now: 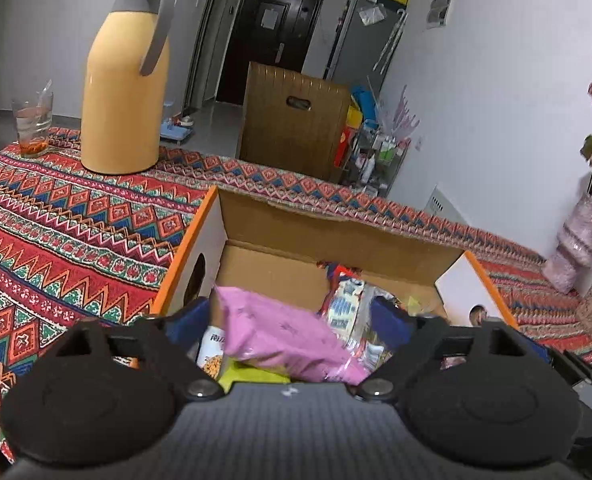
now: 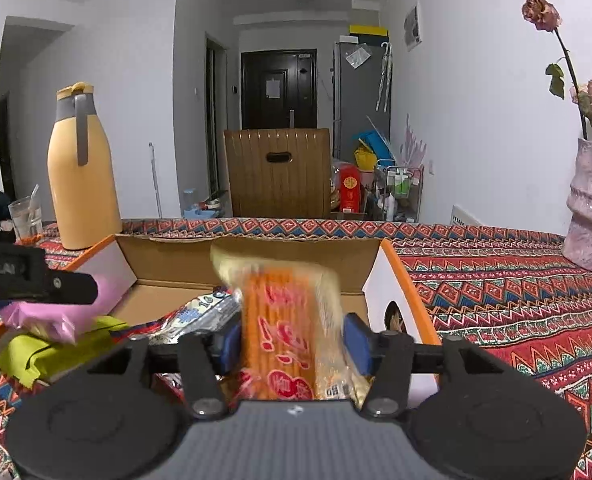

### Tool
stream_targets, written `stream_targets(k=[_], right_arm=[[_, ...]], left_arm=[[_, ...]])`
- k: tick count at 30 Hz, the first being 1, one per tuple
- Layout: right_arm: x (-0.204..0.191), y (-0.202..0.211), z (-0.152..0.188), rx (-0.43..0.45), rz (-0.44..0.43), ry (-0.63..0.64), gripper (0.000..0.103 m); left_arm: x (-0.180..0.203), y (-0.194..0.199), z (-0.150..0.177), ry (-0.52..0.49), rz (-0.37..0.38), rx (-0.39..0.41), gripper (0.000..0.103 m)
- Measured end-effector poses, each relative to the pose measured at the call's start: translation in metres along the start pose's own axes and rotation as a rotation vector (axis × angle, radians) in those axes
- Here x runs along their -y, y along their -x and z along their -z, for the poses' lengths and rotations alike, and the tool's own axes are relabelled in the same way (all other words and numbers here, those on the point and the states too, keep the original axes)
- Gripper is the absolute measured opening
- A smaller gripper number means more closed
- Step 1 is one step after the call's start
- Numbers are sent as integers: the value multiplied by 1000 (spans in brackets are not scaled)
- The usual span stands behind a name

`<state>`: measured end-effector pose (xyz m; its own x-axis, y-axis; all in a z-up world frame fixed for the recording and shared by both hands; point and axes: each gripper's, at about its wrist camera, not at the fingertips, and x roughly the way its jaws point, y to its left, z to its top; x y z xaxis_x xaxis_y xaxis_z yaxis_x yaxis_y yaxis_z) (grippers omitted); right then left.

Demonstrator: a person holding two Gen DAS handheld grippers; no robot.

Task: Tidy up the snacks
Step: 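Open both grippers to drop the snacks into the box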

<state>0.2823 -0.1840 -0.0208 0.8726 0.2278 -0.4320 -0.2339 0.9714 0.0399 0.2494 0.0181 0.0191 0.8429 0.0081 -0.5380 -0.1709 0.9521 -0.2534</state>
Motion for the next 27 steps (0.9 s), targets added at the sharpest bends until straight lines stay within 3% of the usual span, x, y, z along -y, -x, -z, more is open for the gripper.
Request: stream_targets(k=[3, 4, 20, 27], right_arm=[[3, 6, -2, 24, 9, -29, 100], [5, 8, -2, 30, 11, -35, 103], [5, 21, -4, 34, -3, -52, 103], [5, 33, -10, 60, 1, -42, 103]], left_arm=[[-1, 7, 0, 9, -9, 23, 103], [-1, 8, 0, 11, -4, 21, 103], [2, 16, 0, 12, -22, 13, 103], [9, 36, -4, -5, -9, 54, 103]])
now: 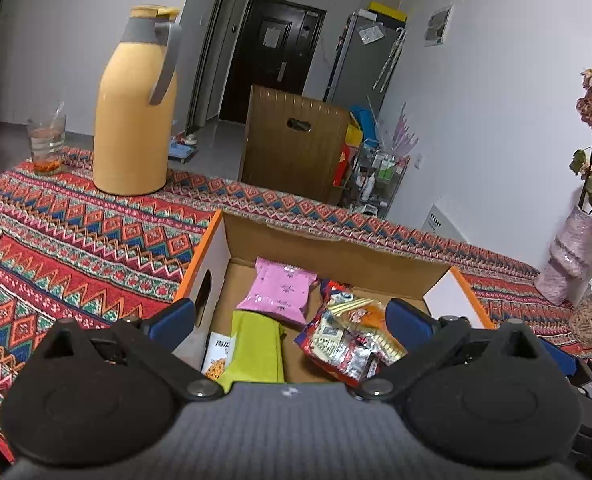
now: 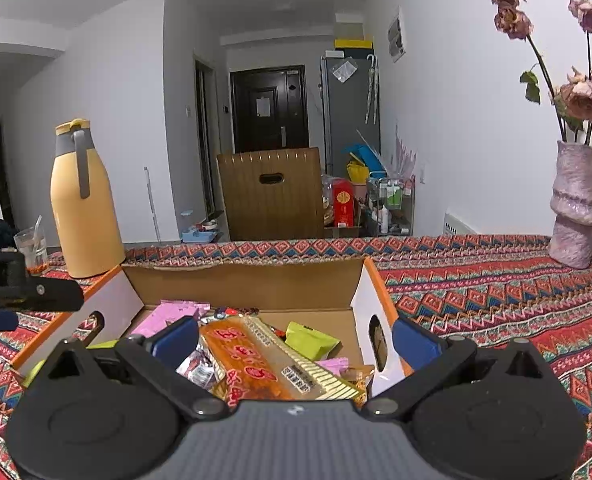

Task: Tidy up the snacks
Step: 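Open both grippers to drop the snacks into the box, then pull both grippers back from the box toward the white packets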

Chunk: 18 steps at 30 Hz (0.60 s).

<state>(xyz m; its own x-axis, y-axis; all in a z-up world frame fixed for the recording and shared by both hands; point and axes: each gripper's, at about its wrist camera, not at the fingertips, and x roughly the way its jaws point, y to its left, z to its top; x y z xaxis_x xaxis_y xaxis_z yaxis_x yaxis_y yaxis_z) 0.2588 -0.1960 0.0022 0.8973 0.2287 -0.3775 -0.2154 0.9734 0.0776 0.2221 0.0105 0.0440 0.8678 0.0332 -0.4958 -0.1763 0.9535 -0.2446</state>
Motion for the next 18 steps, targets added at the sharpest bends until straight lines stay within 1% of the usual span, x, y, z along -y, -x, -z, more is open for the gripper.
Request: stream_targets(k=[9, 18], right_arm=[[-1, 29, -8, 25, -4, 19, 103], [-4, 64, 4, 20, -15, 38, 103]], left_arm=[[4, 26, -7, 4, 16, 18, 103], [0, 53, 5, -21, 33, 1, 103]])
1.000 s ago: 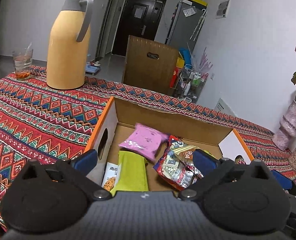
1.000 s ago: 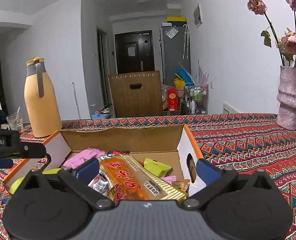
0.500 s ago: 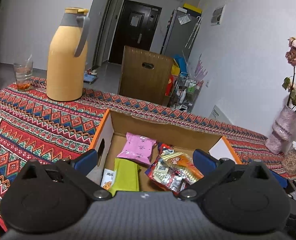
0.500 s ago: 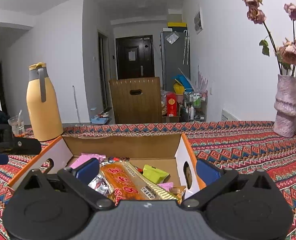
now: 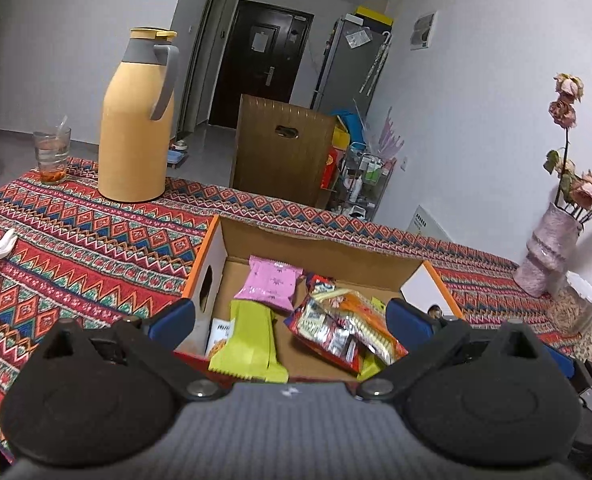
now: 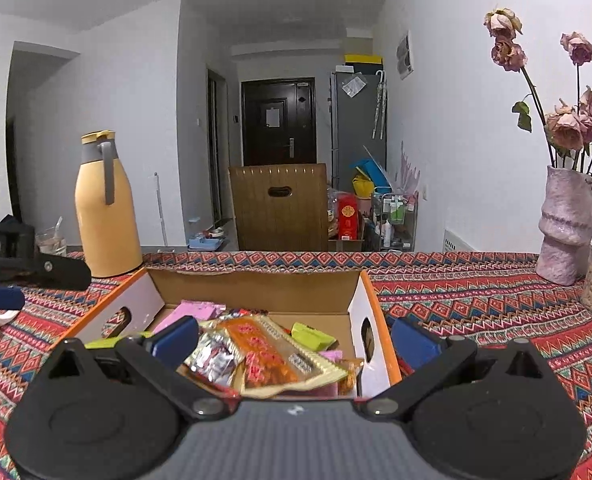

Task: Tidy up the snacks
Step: 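Pull both grippers back from the box toward the white packets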

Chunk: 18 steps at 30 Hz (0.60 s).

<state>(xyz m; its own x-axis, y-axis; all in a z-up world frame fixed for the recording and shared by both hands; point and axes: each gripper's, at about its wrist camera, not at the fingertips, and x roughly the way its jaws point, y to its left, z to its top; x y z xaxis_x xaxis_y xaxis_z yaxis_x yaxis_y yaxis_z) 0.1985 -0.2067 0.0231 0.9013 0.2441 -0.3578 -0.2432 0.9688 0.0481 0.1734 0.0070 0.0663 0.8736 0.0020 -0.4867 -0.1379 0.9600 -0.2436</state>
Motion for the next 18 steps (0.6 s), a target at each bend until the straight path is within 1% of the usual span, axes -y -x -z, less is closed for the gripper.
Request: stream_targets(k=[9, 18], right_arm=[[3, 32, 27, -36, -5, -3, 103], [9, 50, 59, -109, -4, -19, 103]], left_arm=[[-14, 19, 26, -31, -17, -46, 103], [-29, 27, 61, -71, -32, -118, 103]])
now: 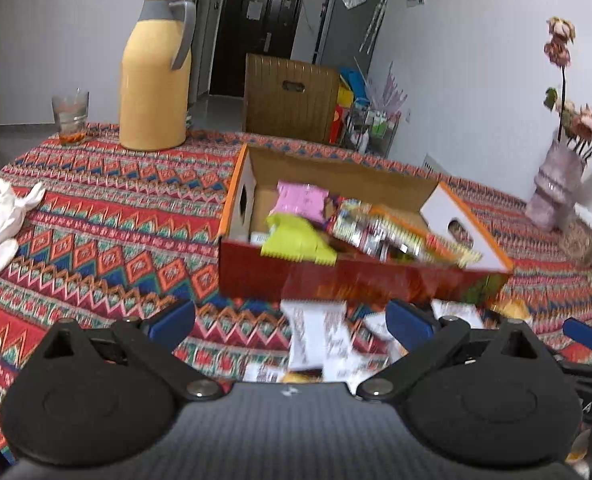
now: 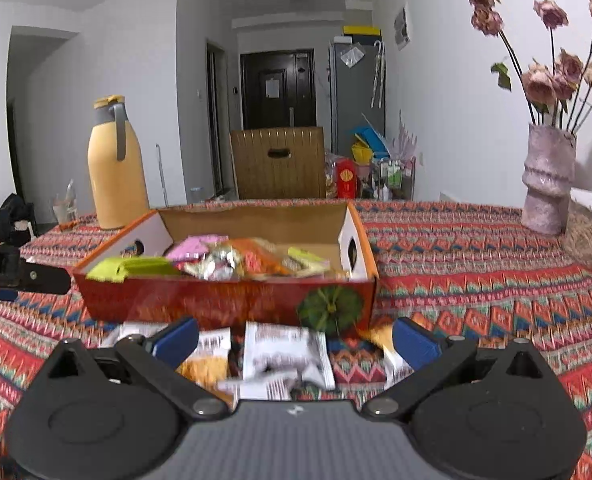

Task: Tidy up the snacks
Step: 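Pull both grippers back from the box toward the white packets, then grasp a white packet with the right gripper while the left grasps another white packet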

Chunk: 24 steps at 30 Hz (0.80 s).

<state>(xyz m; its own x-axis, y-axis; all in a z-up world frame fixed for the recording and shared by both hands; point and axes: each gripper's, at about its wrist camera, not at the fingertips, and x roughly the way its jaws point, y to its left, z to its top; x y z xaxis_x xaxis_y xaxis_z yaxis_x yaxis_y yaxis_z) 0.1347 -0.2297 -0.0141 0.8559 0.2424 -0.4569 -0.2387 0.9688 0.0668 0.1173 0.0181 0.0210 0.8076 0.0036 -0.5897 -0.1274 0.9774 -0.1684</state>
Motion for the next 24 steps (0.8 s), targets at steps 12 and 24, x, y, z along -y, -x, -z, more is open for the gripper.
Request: stream_targets(k=[12, 24], right_arm=[[-1, -6, 30, -117, -11, 13, 103], [-8, -40, 20, -196, -18, 23, 85]], left_arm=[[-19, -14, 36, 4, 1, -37, 103], [-23, -21, 45, 13, 24, -33, 103]])
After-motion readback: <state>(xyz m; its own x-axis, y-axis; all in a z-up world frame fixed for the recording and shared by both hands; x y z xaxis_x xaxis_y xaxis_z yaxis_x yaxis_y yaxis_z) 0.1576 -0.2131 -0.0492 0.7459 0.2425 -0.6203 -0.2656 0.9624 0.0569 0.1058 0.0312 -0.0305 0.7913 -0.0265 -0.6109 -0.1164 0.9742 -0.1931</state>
